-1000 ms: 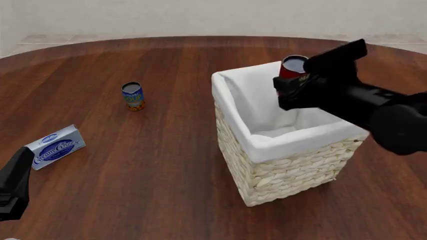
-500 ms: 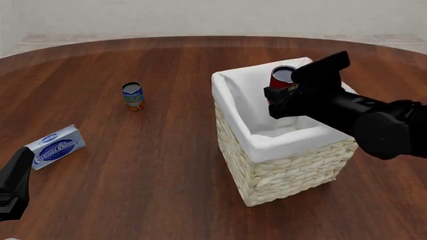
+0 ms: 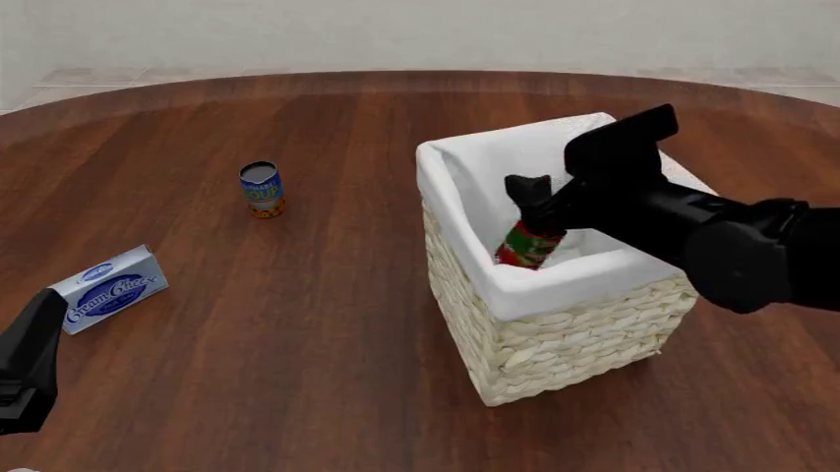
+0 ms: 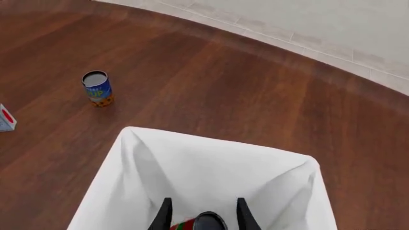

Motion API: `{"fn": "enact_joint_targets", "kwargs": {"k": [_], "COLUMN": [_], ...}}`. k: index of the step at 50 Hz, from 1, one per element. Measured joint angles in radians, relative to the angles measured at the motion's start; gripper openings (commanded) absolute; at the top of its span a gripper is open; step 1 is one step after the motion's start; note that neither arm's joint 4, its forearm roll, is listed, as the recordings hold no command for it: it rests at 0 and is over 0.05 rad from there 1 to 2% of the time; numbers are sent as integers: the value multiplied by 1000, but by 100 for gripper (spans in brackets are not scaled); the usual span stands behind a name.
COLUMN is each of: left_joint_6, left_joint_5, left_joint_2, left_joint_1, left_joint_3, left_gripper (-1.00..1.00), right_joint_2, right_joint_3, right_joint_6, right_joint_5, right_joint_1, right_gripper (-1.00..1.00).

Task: Pick up the tomato sauce, and put it in the basket.

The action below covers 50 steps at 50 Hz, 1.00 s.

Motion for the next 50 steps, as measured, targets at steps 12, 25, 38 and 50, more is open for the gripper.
{"fn": "enact_joint_targets", "kwargs": {"k": [12,25,38,50], "left_joint_6": [0,0,0,0], "left_joint_5": [0,0,0,0], "left_joint_2": [0,0,0,0], "left_joint_1": [0,0,0,0], "left_joint_3": [0,0,0,0], "left_gripper": [100,100,100,100], "right_joint_2": [-1,-72,-164,-254], "right_joint_3": [0,12,31,64], "right_joint_6": [1,-13,-27,-34], "right_joint_5": [3,53,108,151], "right_joint_1": [-3,-15,-22,-29], "right_gripper": [100,100,100,100]}}
